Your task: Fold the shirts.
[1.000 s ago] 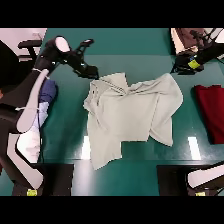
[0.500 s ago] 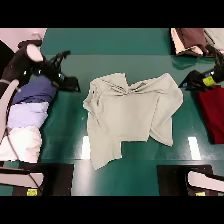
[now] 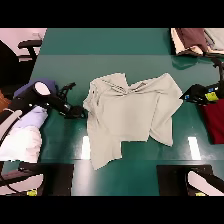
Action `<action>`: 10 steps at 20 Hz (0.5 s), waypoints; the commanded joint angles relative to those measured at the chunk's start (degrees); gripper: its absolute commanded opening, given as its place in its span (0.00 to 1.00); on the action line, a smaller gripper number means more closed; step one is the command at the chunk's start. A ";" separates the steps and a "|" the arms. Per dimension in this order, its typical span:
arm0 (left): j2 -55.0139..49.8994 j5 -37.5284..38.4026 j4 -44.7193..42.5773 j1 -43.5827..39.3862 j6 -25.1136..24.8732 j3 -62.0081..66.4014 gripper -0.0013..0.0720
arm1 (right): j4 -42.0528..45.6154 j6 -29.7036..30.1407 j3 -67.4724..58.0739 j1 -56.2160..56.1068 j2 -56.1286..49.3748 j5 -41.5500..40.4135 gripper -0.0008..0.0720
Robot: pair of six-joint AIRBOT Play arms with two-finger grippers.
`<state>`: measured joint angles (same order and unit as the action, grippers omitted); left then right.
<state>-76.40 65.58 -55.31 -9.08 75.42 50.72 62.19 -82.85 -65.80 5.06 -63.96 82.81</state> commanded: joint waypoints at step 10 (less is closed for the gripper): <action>0.46 -2.32 1.29 -8.41 0.66 -3.19 0.06 | -0.44 0.02 1.95 1.97 0.87 4.81 0.63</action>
<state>-76.05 62.74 -53.89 -17.39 75.70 47.03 61.25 -82.78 -64.66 5.85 -63.13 84.90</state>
